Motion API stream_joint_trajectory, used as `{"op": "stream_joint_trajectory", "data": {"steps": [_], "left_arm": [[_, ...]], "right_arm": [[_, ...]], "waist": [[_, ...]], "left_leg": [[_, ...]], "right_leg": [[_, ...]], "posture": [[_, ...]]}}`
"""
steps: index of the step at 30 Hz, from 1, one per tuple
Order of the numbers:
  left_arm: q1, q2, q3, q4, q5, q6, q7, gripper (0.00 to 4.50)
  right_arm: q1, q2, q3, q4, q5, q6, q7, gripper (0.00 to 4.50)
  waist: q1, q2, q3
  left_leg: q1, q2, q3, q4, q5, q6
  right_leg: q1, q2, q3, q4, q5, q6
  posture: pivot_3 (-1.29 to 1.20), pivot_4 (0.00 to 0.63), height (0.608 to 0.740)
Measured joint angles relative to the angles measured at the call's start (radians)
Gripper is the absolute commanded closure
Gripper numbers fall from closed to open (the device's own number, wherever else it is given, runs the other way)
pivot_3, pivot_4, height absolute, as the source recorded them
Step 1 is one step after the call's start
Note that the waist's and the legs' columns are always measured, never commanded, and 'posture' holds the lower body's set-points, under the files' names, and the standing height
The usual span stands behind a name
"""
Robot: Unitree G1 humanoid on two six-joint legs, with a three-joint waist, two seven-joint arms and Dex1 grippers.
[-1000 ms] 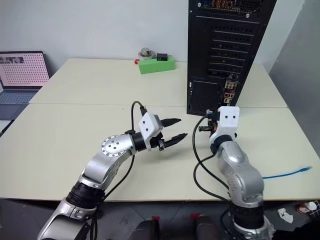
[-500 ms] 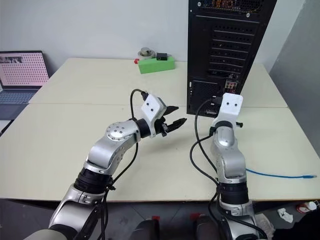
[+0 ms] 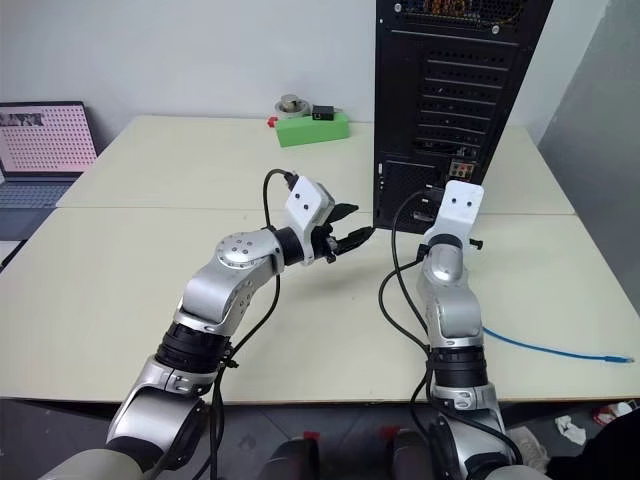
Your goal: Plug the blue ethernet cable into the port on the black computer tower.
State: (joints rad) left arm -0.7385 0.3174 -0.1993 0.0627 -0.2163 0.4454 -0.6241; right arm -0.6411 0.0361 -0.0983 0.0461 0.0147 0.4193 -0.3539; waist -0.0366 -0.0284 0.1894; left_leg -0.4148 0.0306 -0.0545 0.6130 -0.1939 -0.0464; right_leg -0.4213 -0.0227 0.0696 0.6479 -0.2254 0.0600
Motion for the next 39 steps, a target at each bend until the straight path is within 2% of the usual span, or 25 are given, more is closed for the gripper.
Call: {"op": "stream_joint_trajectory", "data": {"steps": [25,39], "left_arm": [[-0.008,0.001,0.008,0.022,0.038,-0.022,-0.02,1.59],[-0.006,0.001,0.008,0.021,0.04,-0.023,-0.021,1.59]], "right_arm": [[-0.001,0.005,-0.002,0.024,-0.012,-0.041,-0.018,4.5],[-0.029,-0.014,-0.005,0.113,-0.011,-0.074,0.002,4.5]], "waist": [[-0.002,0.0,0.0],[-0.008,0.0,0.0]], "left_leg": [[0.0,0.0,0.0,0.0,0.0,0.0],[0.0,0.0,0.0,0.0,0.0,0.0]], "right_leg": [[0.0,0.0,0.0,0.0,0.0,0.0],[0.0,0.0,0.0,0.0,0.0,0.0]], "posture": [[0.0,0.15,0.74],[0.0,0.15,0.74]]}}
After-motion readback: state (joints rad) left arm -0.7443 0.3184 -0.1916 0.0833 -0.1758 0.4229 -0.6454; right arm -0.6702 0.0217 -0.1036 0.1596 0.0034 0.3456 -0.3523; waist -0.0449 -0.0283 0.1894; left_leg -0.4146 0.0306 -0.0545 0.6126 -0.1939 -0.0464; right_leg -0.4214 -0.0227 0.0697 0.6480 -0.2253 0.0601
